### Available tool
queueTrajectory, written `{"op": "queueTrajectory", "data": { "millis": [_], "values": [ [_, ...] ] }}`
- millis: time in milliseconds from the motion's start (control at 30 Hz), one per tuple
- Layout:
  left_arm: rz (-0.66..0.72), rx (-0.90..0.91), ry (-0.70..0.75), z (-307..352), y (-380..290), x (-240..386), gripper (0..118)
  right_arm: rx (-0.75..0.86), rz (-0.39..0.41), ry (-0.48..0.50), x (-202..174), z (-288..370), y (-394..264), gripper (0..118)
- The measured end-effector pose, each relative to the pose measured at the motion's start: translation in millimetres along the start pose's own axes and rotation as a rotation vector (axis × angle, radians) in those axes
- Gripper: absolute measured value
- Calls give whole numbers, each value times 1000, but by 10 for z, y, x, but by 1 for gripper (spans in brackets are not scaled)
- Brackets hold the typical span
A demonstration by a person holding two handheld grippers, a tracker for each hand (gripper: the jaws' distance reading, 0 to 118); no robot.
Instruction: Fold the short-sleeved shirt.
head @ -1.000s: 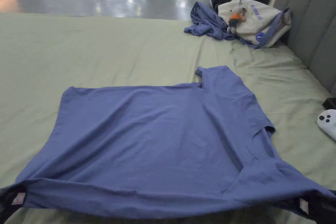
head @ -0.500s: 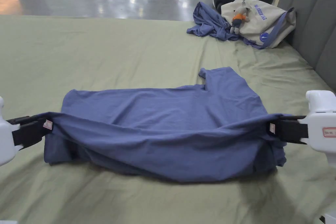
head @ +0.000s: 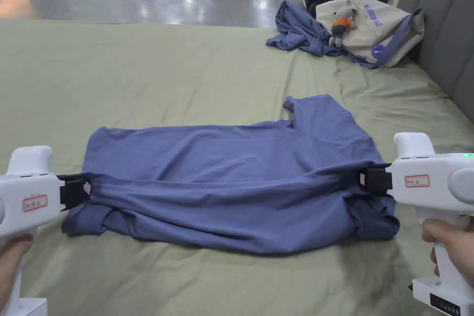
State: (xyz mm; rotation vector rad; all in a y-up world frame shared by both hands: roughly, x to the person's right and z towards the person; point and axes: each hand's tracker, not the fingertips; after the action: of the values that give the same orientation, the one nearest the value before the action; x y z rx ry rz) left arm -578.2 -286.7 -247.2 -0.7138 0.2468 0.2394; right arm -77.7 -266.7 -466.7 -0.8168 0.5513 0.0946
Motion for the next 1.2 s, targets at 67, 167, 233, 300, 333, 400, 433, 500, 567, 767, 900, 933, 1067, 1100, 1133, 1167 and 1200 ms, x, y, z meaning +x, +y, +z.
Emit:
{"op": "queueTrajectory", "data": {
  "millis": [67, 167, 233, 300, 333, 400, 433, 500, 567, 767, 900, 933, 1067, 1100, 1133, 1167, 1200],
  "values": [
    [-27, 6, 9, -56, -40, 21, 18, -1, 17, -22, -21, -48, -44, 15],
    [-18, -8, 5, -117, -73, -15, 86, -14, 39, -86, -38, -140, -119, 44],
    [-9, -12, 5, -108, -61, -39, 88, -41, 66, -102, -50, -187, -165, 94],
    [14, 22, -10, -7, -36, -73, 88, 34, 76, -114, 10, -155, -151, 92],
    [23, 75, -20, 120, -14, -86, 88, 97, 68, -107, -6, -9, -126, 92],
    [38, 170, -68, 485, 39, -98, 88, 237, 33, -108, -78, 426, -104, 92],
    [4, 251, -91, 752, 18, -68, 88, 341, 17, -95, -109, 698, -146, 92],
    [-72, 399, -19, 1280, -89, 54, 88, 478, 45, -75, -190, 1224, -256, 92],
    [-90, 508, 79, 1710, -306, 196, 88, 584, 60, -120, -300, 1664, -443, 92],
    [-95, 571, 56, 2380, -1036, 338, 0, 707, 53, -209, -579, 2291, -1287, 2],
    [-109, 484, 65, 2276, -1324, 356, 0, 644, 45, -161, -615, 2127, -1489, 2],
    [-113, 461, 49, 2220, -1331, 344, 0, 630, 48, -162, -611, 2094, -1512, 2],
    [-150, 392, 45, 1927, -1203, 235, 0, 572, 34, -123, -593, 1993, -1466, 2],
    [-177, 371, 35, 1835, -1126, 225, 0, 573, 33, -118, -592, 1989, -1456, 2],
    [-207, 362, 37, 1720, -1048, 217, 0, 573, 36, -113, -593, 1984, -1436, 2],
    [-231, 322, 31, 1605, -975, 145, 0, 573, 43, -117, -601, 2004, -1421, 2],
    [-254, 280, 10, 1470, -874, 123, 8, 570, 50, -116, -595, 2027, -1402, 2]
  ]
}}
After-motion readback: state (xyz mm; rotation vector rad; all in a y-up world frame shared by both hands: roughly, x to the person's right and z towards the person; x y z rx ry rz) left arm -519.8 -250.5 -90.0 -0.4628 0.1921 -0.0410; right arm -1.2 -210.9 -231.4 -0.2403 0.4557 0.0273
